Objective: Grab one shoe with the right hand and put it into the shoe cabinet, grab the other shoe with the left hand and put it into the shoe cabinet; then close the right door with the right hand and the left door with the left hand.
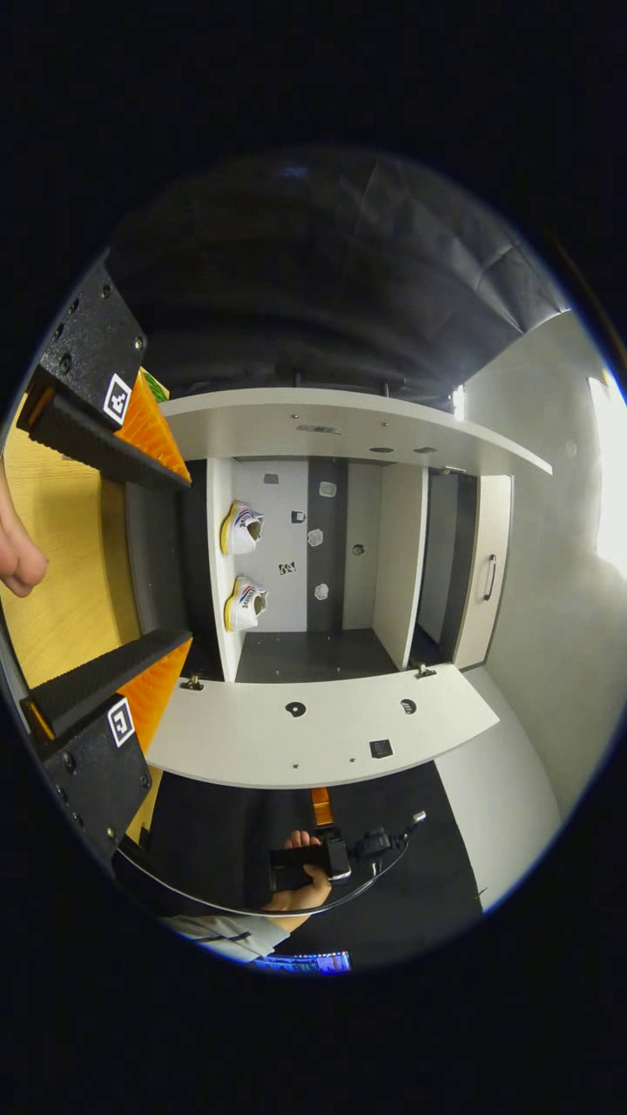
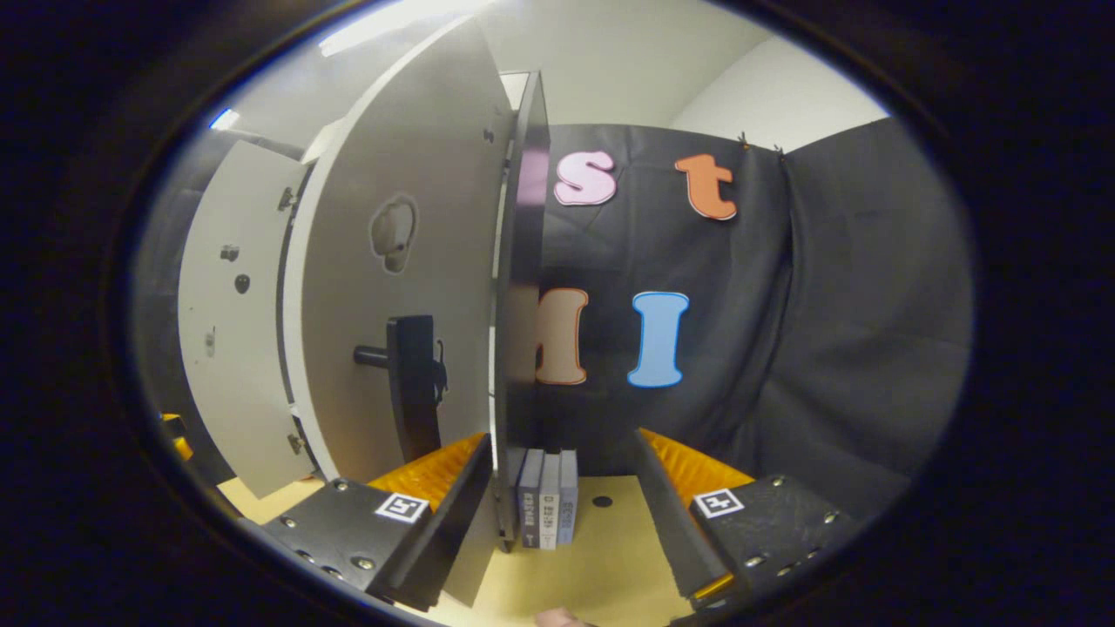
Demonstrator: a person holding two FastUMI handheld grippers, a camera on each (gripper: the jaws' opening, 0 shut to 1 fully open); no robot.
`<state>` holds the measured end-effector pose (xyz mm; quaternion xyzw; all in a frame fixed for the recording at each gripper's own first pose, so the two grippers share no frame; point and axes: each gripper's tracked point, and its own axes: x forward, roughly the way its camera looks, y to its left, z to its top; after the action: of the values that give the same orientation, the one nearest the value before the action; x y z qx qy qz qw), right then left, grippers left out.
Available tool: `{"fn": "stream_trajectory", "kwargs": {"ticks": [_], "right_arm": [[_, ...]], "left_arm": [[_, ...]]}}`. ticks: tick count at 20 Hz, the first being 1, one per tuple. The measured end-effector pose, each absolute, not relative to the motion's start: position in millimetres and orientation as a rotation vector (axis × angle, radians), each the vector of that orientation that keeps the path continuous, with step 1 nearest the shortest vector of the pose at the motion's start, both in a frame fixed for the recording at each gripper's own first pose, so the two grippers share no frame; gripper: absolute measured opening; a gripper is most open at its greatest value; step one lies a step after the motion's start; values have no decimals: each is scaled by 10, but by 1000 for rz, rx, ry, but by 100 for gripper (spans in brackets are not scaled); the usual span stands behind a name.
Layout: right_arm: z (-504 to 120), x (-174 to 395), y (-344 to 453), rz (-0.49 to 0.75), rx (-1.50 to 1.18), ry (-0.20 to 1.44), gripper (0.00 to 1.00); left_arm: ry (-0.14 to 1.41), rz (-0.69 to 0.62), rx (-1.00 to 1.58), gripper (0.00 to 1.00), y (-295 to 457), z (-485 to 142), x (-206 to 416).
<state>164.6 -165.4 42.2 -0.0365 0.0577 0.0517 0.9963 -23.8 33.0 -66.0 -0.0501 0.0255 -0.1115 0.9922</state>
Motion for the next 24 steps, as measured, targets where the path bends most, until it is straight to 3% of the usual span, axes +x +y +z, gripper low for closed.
{"fn": "stream_trajectory", "kwargs": {"ticks": [6,10,11,13,15,16,20,24], "right_arm": [[430,1622,-1157,148,-95,115,95],[405,1765,-1076,61,-88,104,92],[408,1796,-1033,54,-59,103,97],[376,1844,-884,73,-16,108,93],[398,1866,-722,95,-29,100,97],[375,1876,-627,107,-41,100,93],[207,1879,-58,221,-57,141,95],[62,1826,179,223,-134,143,97]], "left_arm": [[52,-178,-122,97,563,-633,-130],[59,-162,-127,98,697,-605,-175],[58,-165,-135,98,719,-589,-191],[49,-162,-144,98,796,-545,-210],[38,-145,-134,98,919,-519,-202],[34,-132,-133,98,979,-509,-185],[40,-108,-145,99,1134,-517,-154],[29,-61,-131,98,1372,-475,-144]]}}
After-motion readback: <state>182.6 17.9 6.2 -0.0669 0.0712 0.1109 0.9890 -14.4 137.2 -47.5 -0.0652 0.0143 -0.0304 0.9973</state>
